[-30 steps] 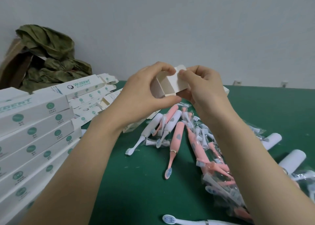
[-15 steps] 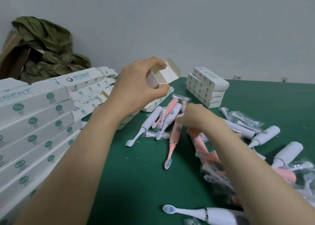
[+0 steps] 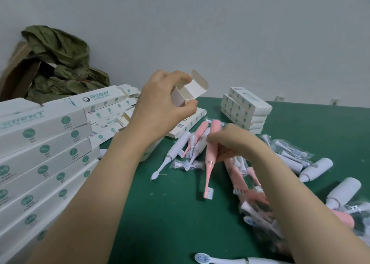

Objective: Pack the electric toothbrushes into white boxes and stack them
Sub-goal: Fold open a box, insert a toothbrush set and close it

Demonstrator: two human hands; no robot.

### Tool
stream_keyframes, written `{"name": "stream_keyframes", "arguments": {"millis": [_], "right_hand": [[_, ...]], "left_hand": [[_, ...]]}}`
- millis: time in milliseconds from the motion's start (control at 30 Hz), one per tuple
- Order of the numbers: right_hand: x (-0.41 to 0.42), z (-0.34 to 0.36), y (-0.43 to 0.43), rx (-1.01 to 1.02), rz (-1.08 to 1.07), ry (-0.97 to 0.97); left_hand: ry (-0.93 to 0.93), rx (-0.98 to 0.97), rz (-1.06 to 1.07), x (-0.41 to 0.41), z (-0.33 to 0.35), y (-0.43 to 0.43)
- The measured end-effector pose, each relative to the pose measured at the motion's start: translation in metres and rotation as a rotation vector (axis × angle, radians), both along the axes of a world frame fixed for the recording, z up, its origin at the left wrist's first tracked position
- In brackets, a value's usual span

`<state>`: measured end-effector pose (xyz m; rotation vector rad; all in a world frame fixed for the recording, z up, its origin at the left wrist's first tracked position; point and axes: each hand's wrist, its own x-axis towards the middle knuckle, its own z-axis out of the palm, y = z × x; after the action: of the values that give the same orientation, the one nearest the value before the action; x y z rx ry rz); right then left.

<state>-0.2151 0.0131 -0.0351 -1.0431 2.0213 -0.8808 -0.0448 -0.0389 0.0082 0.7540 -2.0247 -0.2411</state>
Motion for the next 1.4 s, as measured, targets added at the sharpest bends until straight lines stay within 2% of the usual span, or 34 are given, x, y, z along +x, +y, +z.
{"name": "stream_keyframes", "arguments": {"millis": [67, 133, 233, 333, 400, 500, 567, 800, 933, 1133, 1200, 1300, 1333, 1400], "right_hand": [[-0.007, 0.007, 0.002, -0.196, -0.021, -0.145], [-0.011, 0.013, 0.002, -0.382, -0.039, -0.318], [-0.009, 0.016, 0.001, -0.546, -0.087, -0.368], [-0.010, 0.020, 0.004, -0.688, -0.252, -0.266], [-0.012, 0.032, 0.011, -0.863, -0.374, -0.210], [-0.015, 0.057, 0.026, -1.208, -0.429, -0.403], [-0.016, 0.066, 0.034, -1.308, -0.373, -0.462], [0.012, 0.060, 0.029, -1.132, -0.169, -0.361], [0.014, 0.064, 0.036, -0.950, 0.017, -0.065], [0.013, 0.068, 0.043, -1.025, -0.073, 0.194], [0.016, 0.067, 0.044, -1.034, -0.021, 0.265], [0.022, 0.063, 0.045, -0.821, 0.178, 0.435], [0.022, 0.061, 0.045, -0.760, 0.221, 0.453], [0.018, 0.061, 0.048, -0.777, 0.203, 0.345]], "left_hand": [[-0.044, 0.033, 0.037, 0.002, -0.001, -0.003], [-0.201, 0.110, 0.018, 0.004, -0.004, -0.004], [-0.385, 0.198, -0.026, 0.003, -0.012, -0.004], [-0.415, 0.220, -0.027, -0.001, -0.016, -0.005], [-0.401, 0.218, -0.001, -0.001, -0.017, -0.006], [-0.359, 0.199, 0.074, -0.001, -0.018, -0.009], [-0.340, 0.187, 0.099, -0.003, -0.018, -0.009], [-0.164, 0.070, 0.013, -0.015, -0.016, 0.004], [-0.043, 0.041, -0.025, -0.019, -0.007, 0.012], [-0.027, 0.029, -0.043, -0.024, -0.004, 0.023], [-0.017, 0.028, -0.044, -0.024, -0.003, 0.024], [0.005, 0.054, -0.039, -0.023, -0.003, 0.022], [-0.005, 0.065, -0.033, -0.022, -0.004, 0.021], [-0.021, 0.081, -0.033, -0.022, -0.006, 0.019]]}}
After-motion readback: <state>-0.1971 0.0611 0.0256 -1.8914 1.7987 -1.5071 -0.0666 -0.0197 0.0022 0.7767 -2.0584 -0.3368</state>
